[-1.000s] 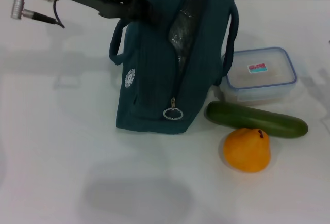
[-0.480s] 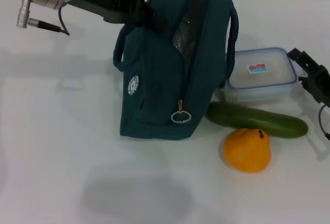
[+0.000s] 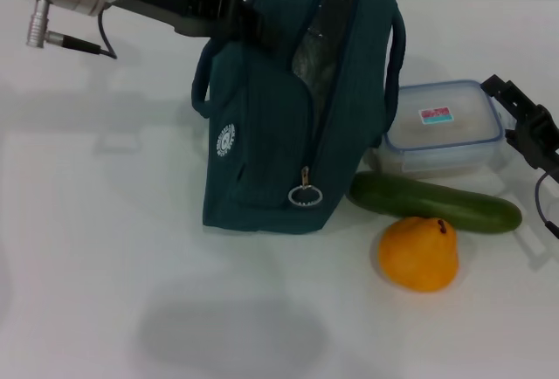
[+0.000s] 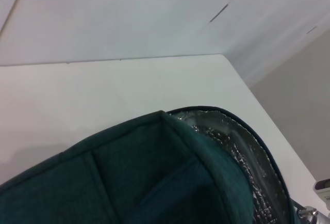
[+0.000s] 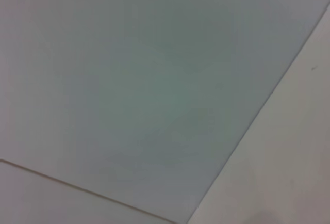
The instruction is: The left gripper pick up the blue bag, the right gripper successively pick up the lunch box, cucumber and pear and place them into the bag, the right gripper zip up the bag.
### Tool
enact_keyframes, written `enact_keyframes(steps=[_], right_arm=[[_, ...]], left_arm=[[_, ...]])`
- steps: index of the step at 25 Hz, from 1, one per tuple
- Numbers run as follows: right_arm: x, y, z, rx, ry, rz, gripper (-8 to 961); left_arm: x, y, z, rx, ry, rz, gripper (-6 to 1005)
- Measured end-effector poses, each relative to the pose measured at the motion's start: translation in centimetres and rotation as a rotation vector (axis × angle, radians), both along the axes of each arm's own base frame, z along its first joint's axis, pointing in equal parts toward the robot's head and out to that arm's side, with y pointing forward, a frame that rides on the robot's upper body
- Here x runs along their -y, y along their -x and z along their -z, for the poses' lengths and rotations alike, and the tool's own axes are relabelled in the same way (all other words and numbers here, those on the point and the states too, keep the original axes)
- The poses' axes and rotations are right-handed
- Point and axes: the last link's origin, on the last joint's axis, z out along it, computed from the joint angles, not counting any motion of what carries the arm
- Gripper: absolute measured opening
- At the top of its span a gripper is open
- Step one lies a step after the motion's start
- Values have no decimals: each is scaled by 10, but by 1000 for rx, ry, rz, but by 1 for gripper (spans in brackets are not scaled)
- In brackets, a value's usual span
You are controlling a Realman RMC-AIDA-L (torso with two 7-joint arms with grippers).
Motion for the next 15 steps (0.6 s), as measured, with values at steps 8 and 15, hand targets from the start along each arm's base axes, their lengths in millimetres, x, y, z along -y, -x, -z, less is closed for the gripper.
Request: enact_keyframes(steps=[8,15], right_arm=[[1,0,0,11,8,-18,683],[2,1,1,13,17,-27,437]], left_arm=[[-2,1,-1,-1,-12,-2,41],[-4,2,-2,-8,-26,5,41]])
